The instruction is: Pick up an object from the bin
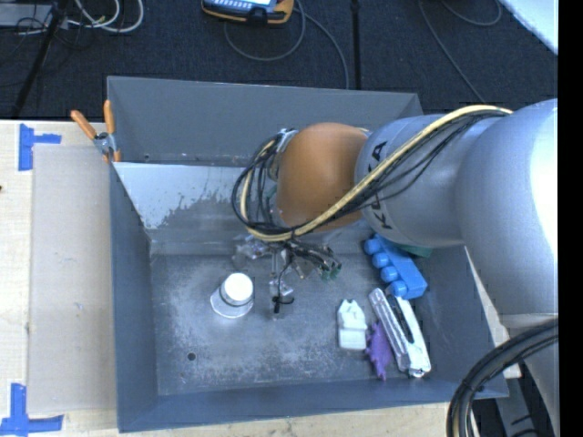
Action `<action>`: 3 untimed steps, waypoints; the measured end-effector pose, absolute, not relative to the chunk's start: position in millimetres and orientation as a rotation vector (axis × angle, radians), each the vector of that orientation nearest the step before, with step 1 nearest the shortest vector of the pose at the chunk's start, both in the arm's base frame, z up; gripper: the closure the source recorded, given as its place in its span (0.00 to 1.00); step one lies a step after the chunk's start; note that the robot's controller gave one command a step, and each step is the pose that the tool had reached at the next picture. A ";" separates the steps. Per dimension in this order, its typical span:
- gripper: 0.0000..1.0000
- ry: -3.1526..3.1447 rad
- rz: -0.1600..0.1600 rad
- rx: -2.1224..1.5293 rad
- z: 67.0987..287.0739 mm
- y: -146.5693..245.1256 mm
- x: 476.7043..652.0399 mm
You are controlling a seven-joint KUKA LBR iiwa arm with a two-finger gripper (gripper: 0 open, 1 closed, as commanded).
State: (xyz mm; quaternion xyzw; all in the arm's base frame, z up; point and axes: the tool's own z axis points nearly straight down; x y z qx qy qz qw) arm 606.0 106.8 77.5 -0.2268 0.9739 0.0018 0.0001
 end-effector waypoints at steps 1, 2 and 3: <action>0.00 3.038 -0.001 -0.768 76.5 147.3 612.6; 1.00 2.981 0.007 -0.992 69.6 124.2 572.2; 1.00 2.982 0.007 -0.991 69.5 124.1 572.2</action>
Offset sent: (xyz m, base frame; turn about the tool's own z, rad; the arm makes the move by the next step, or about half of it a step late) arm -0.0338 0.0174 -0.0075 -0.1882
